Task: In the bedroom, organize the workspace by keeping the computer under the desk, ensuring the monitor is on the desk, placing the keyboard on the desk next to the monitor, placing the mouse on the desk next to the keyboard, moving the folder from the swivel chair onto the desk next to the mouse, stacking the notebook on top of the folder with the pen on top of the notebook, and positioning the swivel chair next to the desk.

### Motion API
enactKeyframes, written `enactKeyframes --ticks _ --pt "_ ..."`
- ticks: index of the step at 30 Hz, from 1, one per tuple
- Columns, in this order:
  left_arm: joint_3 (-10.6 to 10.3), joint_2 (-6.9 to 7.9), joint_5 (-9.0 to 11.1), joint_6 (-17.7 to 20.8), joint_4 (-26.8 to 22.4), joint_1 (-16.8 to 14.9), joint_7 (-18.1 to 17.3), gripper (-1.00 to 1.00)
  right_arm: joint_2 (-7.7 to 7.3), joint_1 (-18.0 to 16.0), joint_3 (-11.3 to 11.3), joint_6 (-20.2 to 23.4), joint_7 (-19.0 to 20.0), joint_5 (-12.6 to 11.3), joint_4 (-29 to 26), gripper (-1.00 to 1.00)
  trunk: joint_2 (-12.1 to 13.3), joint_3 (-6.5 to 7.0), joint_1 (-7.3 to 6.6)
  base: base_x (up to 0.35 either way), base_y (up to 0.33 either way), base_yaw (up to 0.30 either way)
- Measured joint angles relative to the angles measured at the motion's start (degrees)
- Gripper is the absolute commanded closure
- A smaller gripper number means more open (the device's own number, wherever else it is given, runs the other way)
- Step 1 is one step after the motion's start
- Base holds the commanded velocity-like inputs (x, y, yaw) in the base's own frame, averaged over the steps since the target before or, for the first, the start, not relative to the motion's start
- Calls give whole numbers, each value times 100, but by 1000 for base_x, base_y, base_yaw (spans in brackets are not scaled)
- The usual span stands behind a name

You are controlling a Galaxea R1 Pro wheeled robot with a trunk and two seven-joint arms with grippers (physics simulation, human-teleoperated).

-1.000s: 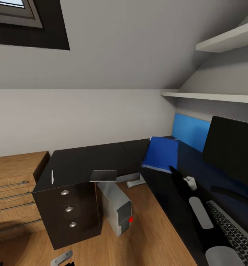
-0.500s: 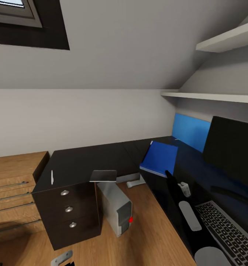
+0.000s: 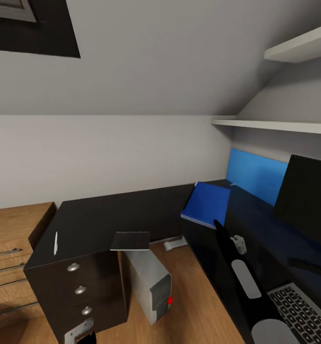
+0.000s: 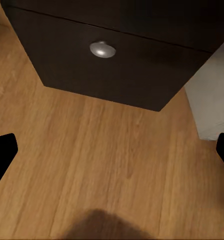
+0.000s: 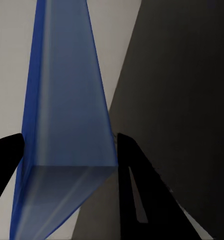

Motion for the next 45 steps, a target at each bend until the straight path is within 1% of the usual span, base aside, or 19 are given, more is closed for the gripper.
enactKeyframes --ticks 9,11,12,14,19,21,23,24,25,26,28,29,30,31,34,39,44,45 --pt "-6 1 -4 -3 -3 0 11 -100 20 0 -3 -96 -28 -1 86 100 0 0 3 102 -25 0" --pt "-8 -1 -6 1 -15 0 16 -100 27 0 4 -243 -38 8 212 100 0 0 3 14 -3 0" --pt "-8 -4 -7 3 -24 0 19 -100 33 0 6 -389 -43 14 291 100 1 0 3 5 -1 0" --pt "-6 -4 -6 12 -88 0 23 -100 57 0 10 -836 -50 24 417 100 1 0 3 3 -1 0" --pt "1 -4 20 36 -317 0 29 -100 89 -10 17 -1030 -143 36 586 100 1 0 3 1 0 0" --pt "4 3 28 106 -387 0 27 -100 94 -18 17 -1053 -223 41 719 100 1 0 3 0 0 0" --pt "-3 24 55 390 -601 8 24 -100 97 -24 17 -1072 -281 42 835 100 1 0 3 0 0 0" --pt "-5 41 64 632 -838 73 24 -100 97 -27 18 -1077 -296 44 865 100 1 0 3 0 0 0" --pt "-5 54 62 783 -1006 143 25 -100 98 -27 18 -1080 -301 45 876 100 1 0 3 0 0 0" --pt "-8 131 54 1411 -1883 591 27 -100 98 -29 15 -1084 -318 42 904 100 0 -1 3 0 0 0" --pt "-10 210 45 2077 -2988 1234 27 -100 106 -32 12 -1087 -328 39 920 100 0 -2 2 0 0 0" --pt "-4 233 44 2283 -3342 1466 29 -100 111 -33 10 -1090 -333 33 924 100 0 -2 3 0 0 0" --pt "-1 239 43 2365 -3480 1560 30 -100 113 -31 5 -1104 -337 22 925 100 0 -1 3 0 0 0" --pt "-2 241 42 2394 -3529 1594 30 -100 114 -30 2 -1116 -342 16 926 100 0 -1 3 0 0 0" --pt "0 248 44 2492 -3679 1704 33 -100 133 -30 -19 -1225 -450 -31 929 100 -118 -55 68 0 0 0" --pt "3 252 44 2496 -3676 1718 42 -100 211 -28 -26 -1259 -441 -41 907 100 -319 -144 178 0 0 0" --pt "29 249 44 2488 -3625 1719 50 -100 230 -30 -29 -1264 -421 -43 883 100 -520 -234 288 0 0 0" --pt "29 249 44 2487 -3623 1719 50 -100 230 -29 -31 -1264 -420 -42 880 100 -521 -235 288 0 0 0"
